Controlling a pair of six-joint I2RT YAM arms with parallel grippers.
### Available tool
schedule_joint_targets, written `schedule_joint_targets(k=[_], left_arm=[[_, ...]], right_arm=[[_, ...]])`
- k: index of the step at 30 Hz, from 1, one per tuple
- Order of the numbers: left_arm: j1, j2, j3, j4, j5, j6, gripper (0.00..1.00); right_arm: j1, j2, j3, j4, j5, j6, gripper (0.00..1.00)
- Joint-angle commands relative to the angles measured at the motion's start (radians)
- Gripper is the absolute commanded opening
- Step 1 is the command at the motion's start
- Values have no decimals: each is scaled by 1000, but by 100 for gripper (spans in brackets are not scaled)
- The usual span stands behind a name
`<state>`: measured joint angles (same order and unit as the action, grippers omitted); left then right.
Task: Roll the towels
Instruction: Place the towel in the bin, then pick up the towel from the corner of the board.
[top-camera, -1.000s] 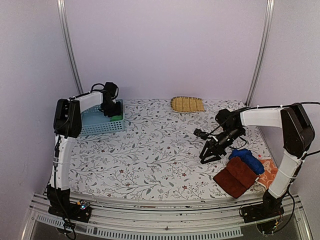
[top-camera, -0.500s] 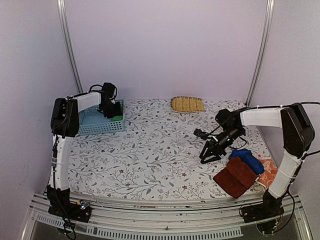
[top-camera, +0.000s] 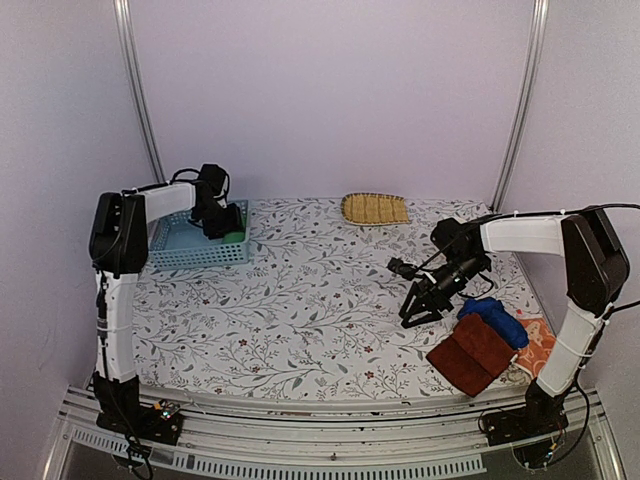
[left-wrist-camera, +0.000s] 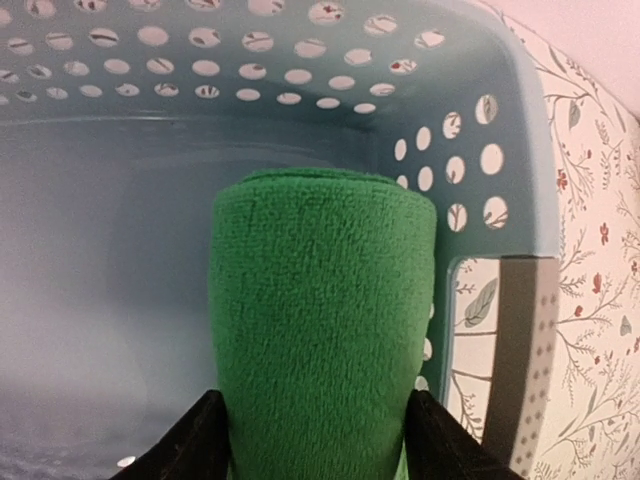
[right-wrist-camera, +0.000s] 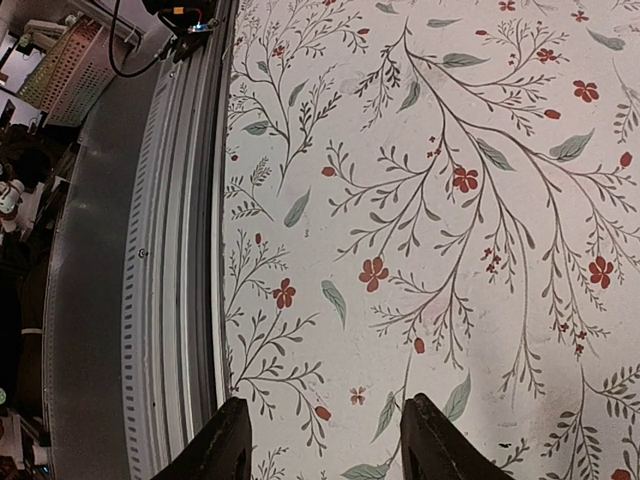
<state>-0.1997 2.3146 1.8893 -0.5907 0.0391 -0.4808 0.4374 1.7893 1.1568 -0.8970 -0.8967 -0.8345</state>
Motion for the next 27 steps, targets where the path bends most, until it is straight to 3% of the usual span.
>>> schedule_joint_targets(k=[1, 14, 18, 22, 23, 24, 25, 26, 27], left_arm=[[-2, -90, -28, 39, 31, 6, 63], [-24, -332, -145, 64, 38, 87, 62], [-123, -510, -248, 117, 44, 186, 60], [-303, -663, -370, 182, 68, 315, 59], [-352, -697, -419, 211, 69, 341, 61], [-406, -734, -468, 247, 65, 357, 74], [-452, -769, -520, 290, 66, 371, 95], [-501, -799, -576, 338, 61, 379, 98], [-546, -824, -630, 382, 30, 380, 98]], right_arm=[[-6, 14, 12, -22, -20, -20, 54], [-25, -126, 46, -20, 123, 47, 54], [-62, -230, 29, -28, 258, 92, 53], [-79, -359, -36, -28, 404, 164, 54], [-80, -390, -62, -28, 433, 172, 58], [-83, -424, -88, -27, 460, 180, 64], [-84, -454, -115, -25, 480, 190, 74], [-87, -478, -142, -25, 486, 197, 92], [-88, -497, -166, -36, 473, 199, 99]])
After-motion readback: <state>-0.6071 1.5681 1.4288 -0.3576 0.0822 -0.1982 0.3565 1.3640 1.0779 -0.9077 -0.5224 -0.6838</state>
